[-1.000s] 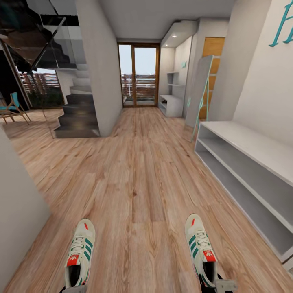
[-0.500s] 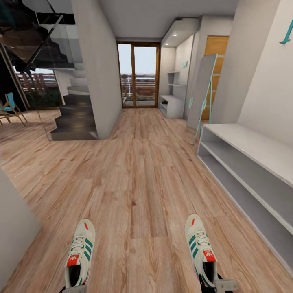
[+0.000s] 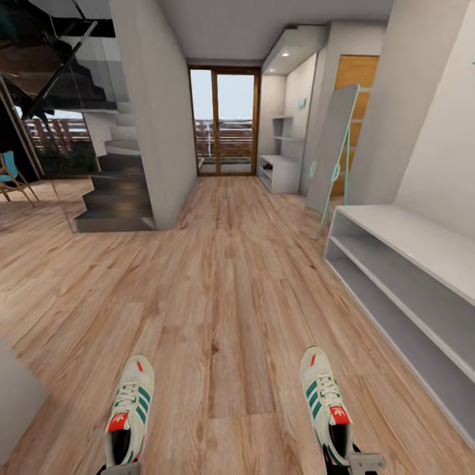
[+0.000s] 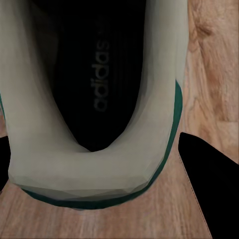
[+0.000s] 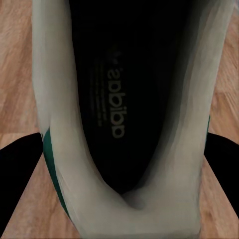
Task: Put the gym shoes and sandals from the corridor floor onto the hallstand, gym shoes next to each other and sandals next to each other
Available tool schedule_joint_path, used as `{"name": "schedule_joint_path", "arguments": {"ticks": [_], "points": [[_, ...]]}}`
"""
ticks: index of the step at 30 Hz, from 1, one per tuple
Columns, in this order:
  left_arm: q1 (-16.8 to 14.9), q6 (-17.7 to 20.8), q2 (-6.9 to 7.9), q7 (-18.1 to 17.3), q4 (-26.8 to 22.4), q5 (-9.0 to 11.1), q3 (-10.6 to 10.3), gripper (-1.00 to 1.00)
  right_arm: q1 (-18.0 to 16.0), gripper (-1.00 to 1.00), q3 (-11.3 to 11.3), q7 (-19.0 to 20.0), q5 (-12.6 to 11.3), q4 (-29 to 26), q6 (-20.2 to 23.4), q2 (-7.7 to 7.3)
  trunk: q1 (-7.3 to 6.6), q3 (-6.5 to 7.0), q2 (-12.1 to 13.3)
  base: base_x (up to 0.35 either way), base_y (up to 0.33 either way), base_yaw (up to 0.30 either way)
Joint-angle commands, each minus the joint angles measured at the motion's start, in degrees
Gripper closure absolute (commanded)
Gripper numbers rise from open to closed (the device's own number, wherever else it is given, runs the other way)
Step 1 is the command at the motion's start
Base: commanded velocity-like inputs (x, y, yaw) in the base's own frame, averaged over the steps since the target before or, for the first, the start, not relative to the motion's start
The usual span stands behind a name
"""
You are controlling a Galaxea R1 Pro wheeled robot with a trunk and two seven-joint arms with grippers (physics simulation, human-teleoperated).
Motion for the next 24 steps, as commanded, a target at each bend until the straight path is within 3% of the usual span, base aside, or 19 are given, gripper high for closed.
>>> {"name": "schedule_joint_path", "arguments": {"ticks": [1,24], "points": [[0.0,-0.2,-0.03,-0.1,0.0,-0.2,0.2,1.00,-0.1,1.00,-0.4,0.0,0.6,0.0,-0.2,0.05,0.02,-0.05,0.0,0.338,0.000,0.000],[0.0,-0.2,-0.03,-0.1,0.0,-0.2,0.2,1.00,0.0,1.00,-0.4,-0.2,0.6,0.1,-0.2,0.02,0.02,-0.05,0.0,0.338,0.000,0.000]]}}
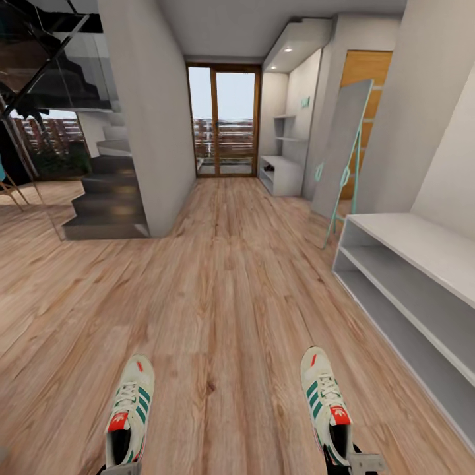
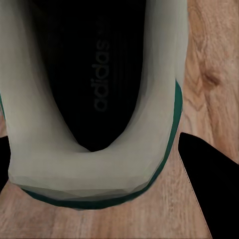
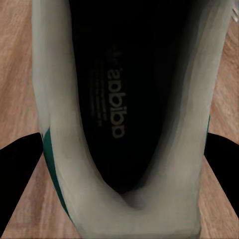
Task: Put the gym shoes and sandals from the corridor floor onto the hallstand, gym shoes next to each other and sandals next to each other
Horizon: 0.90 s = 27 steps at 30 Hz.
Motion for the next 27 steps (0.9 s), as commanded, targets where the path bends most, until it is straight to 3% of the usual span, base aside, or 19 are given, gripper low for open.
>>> {"name": "schedule_joint_path", "arguments": {"ticks": [1,27], "points": [[0.0,-0.2,-0.03,-0.1,0.0,-0.2,0.2,1.00,-0.1,1.00,-0.4,0.0,0.6,0.0,-0.2,0.02,0.02,-0.05,0.0,0.338,0.000,0.000],[0.0,-0.2,-0.03,-0.1,0.0,-0.2,0.2,1.00,-0.1,1.00,-0.4,-0.1,0.6,0.0,-0.3,-0.06,0.02,-0.05,0.0,0.338,0.000,0.000]]}}
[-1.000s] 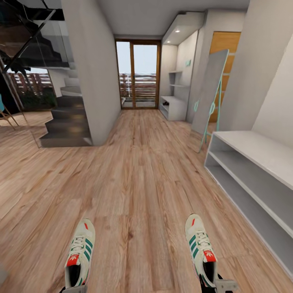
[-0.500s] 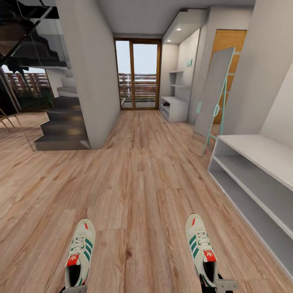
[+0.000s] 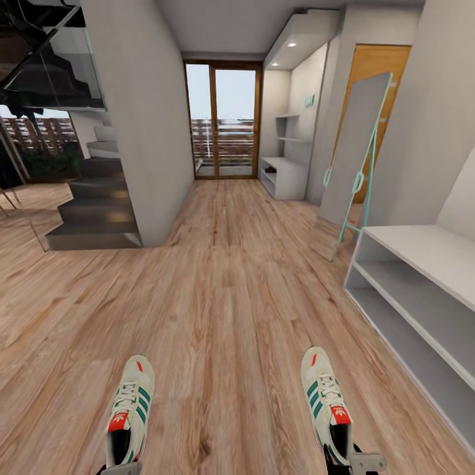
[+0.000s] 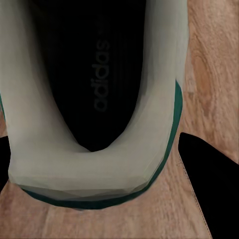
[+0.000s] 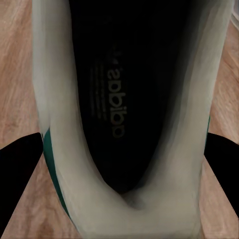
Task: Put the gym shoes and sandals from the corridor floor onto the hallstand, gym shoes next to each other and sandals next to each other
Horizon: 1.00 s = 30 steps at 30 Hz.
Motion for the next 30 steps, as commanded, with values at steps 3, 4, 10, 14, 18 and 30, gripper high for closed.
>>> {"name": "schedule_joint_path", "arguments": {"ticks": [3,4,10,14,18,30], "points": [[0.0,-0.2,-0.03,-0.1,0.0,-0.2,0.2,1.00,-0.1,1.00,-0.4,0.0,0.6,0.0,-0.2,0.01,0.02,-0.05,0.0,0.338,0.000,0.000],[0.0,-0.2,-0.03,-0.1,0.0,-0.2,0.2,1.00,-0.1,1.00,-0.4,-0.1,0.6,0.0,-0.2,0.01,0.02,-0.05,0.0,0.338,0.000,0.000],[0.0,-0.2,-0.03,-0.1,0.0,-0.2,0.2,1.00,-0.1,1.00,-0.4,0.0,0.6,0.0,-0.2,-0.02,0.02,-0.05,0.0,0.338,0.000,0.000],[0.0,-0.2,-0.03,-0.1,0.0,-0.2,0.2,1.00,-0.1,1.00,-0.4,0.0,0.6,0.0,-0.2,-0.04,0.02,-0.05,0.0,0.338,0.000,0.000],[0.0,-0.2,-0.03,-0.1,0.0,-0.2,0.2,1.00,-0.1,1.00,-0.4,0.0,0.6,0.0,-0.2,-0.07,0.02,-0.05,0.0,0.338,0.000,0.000],[0.0,-0.2,-0.03,-0.1,0.0,-0.2,0.2,1.00,0.0,1.00,-0.4,0.0,0.6,0.0,-0.2,-0.09,0.02,-0.05,0.0,0.338,0.000,0.000]]}}
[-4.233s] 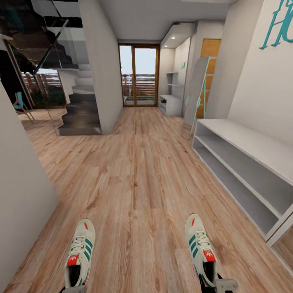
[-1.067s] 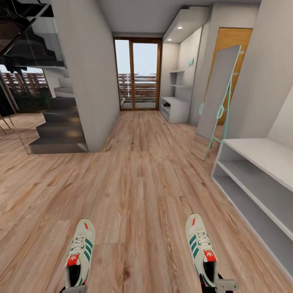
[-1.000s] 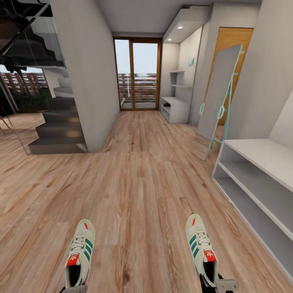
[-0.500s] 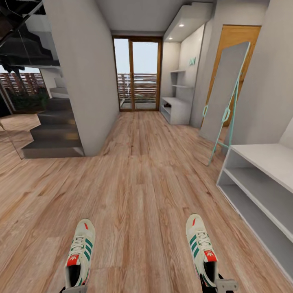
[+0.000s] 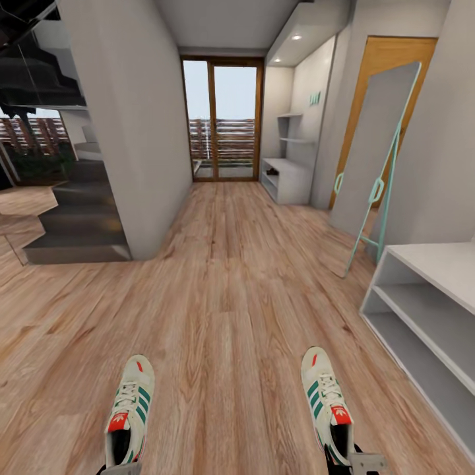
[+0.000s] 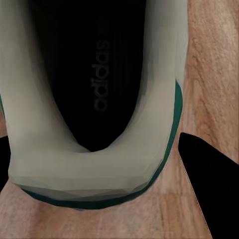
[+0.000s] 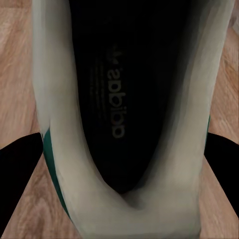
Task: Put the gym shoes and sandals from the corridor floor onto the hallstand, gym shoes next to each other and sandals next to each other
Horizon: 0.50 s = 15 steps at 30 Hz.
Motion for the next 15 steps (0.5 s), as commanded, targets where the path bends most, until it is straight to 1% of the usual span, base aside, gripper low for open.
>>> {"name": "schedule_joint_path", "arguments": {"ticks": [1,15], "points": [[0.0,-0.2,-0.03,-0.1,0.0,-0.2,0.2,1.00,0.0,1.00,-0.4,0.0,0.6,0.0,-0.2,0.04,0.02,-0.05,0.0,0.338,0.000,0.000],[0.0,-0.2,-0.03,-0.1,0.0,-0.2,0.2,1.00,-0.1,1.00,-0.4,0.0,0.6,0.7,-0.2,0.10,0.02,-0.05,0.0,0.338,0.000,0.000]]}}
